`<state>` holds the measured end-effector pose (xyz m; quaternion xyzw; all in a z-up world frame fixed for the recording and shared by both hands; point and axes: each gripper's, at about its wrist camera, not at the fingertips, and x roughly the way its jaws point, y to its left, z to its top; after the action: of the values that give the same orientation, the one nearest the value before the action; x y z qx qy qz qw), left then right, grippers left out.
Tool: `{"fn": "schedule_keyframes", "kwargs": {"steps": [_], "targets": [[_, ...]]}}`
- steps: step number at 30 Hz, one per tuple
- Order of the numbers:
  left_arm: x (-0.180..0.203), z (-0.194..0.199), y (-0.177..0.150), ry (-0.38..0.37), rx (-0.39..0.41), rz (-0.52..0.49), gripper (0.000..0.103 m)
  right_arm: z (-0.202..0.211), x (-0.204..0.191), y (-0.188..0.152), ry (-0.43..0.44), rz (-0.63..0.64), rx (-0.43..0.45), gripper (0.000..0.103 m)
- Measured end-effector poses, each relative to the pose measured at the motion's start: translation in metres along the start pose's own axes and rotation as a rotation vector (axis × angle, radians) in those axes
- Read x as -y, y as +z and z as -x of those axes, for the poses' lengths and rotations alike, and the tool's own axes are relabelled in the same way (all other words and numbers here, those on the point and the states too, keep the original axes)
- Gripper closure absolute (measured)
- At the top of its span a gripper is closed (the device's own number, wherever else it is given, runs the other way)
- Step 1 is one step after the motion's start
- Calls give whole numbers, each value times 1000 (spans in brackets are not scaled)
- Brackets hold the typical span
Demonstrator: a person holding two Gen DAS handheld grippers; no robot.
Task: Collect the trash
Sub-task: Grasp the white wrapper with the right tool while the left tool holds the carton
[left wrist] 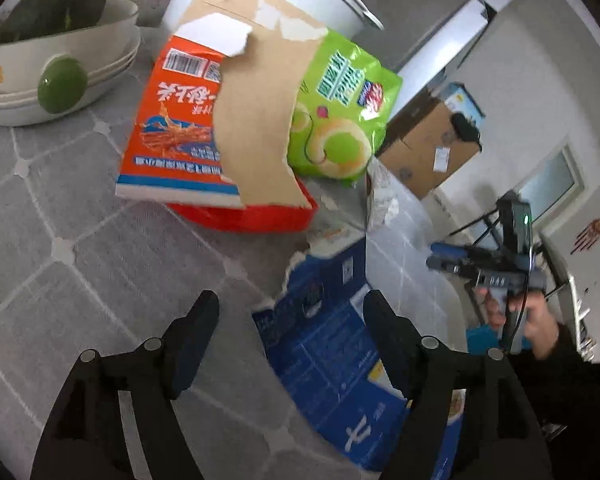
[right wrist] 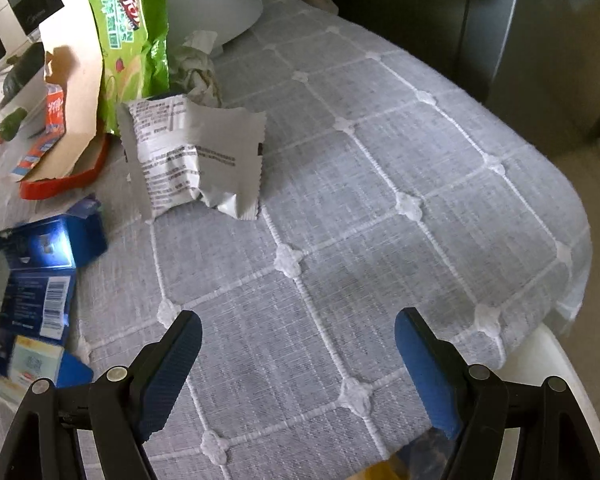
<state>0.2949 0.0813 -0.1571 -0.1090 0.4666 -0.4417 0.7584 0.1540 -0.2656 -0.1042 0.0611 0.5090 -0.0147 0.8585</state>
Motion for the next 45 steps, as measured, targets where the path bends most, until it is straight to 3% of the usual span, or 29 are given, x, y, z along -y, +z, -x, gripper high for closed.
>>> {"fn": "schedule_keyframes", "kwargs": {"steps": [6, 8, 10, 12, 22, 31, 35, 37, 41, 43, 45], "targets": [[0, -6, 6, -30, -10, -25, 30, -1, 0, -1, -1, 8, 0, 20], [6, -11, 3, -27, -46, -46, 63, -2, 2, -1, -5, 5, -4, 20], [14, -14, -5, 3, -75, -92, 78, -4, 2, 1, -6, -1, -6, 20], [21, -9, -9, 16, -57, -107, 84, -4, 3, 1, -4, -4, -3, 20], [43, 33, -28, 102, 96, -20, 100, 2, -4, 16, 16, -27, 60, 20], [70, 101, -58, 192, 295, 72, 103, -22, -38, 48, 73, 20, 125, 20], [81, 117, -67, 225, 322, 87, 103, -41, -53, 58, 81, 46, 133, 21], [88, 119, -70, 248, 321, 86, 103, -48, -57, 62, 87, 55, 136, 26], [98, 122, -76, 271, 312, 105, 103, -58, -60, 63, 156, 55, 118, 76], [103, 125, -78, 284, 313, 115, 103, -58, -62, 62, 159, 54, 102, 89], [108, 126, -77, 298, 318, 113, 103, -51, -61, 58, 172, 45, 95, 89]]}}
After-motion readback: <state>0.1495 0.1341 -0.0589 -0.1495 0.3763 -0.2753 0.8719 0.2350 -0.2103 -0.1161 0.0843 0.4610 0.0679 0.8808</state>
